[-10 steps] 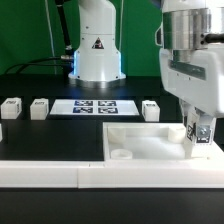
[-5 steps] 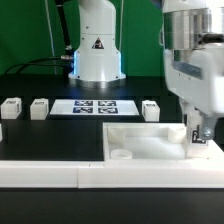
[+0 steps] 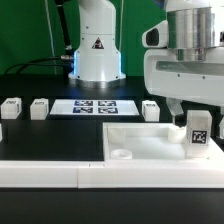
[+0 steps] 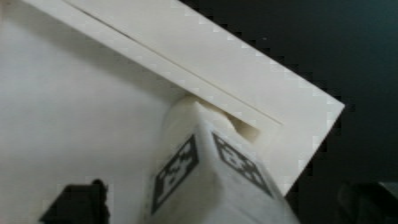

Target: Assemble square table

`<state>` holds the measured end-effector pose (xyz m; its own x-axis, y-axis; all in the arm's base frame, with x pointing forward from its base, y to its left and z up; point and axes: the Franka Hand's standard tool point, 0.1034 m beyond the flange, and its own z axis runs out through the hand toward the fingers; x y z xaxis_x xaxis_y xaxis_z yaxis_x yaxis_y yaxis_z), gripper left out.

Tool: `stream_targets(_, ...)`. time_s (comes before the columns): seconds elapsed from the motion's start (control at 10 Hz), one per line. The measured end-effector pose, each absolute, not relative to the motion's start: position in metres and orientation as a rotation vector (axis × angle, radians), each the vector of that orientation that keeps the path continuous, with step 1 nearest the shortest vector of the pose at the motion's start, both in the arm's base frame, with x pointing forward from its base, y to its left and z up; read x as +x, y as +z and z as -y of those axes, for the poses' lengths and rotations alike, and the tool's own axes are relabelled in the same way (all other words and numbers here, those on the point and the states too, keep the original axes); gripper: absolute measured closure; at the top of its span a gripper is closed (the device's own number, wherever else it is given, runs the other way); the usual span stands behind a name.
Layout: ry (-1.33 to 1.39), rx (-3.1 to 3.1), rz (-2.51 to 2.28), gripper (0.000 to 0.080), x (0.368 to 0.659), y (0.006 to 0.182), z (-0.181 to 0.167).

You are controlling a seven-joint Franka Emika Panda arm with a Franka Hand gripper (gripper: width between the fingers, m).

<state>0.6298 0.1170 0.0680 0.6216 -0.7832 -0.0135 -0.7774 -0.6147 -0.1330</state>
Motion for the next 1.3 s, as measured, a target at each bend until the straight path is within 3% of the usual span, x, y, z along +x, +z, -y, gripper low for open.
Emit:
stream_targets(0.4,-0.158,-3.024,-0.381,0.0151,0.6341,0.0718,-0.1146)
stream_targets(0.6,-0.160,-3.032,-0.349,0.0151,0.6342,0.0715,-0.1134)
stream_targets(0.8,-0.158,-3.026,-0.386,0.0405,0.6342,0.0714,-0.1133)
stream_targets(0.9,-0.149,-2.994,-0.544,0.0405,0.6339,0.0711,-0.1132)
stream_targets(1.0,-0.144,-2.972,-0.643,0.0509,0.6340,0.0710,-0.1124)
stream_targets(1.3,-0.109,-2.834,-1.087,0.0509,0.6330,0.0702,-0.1099)
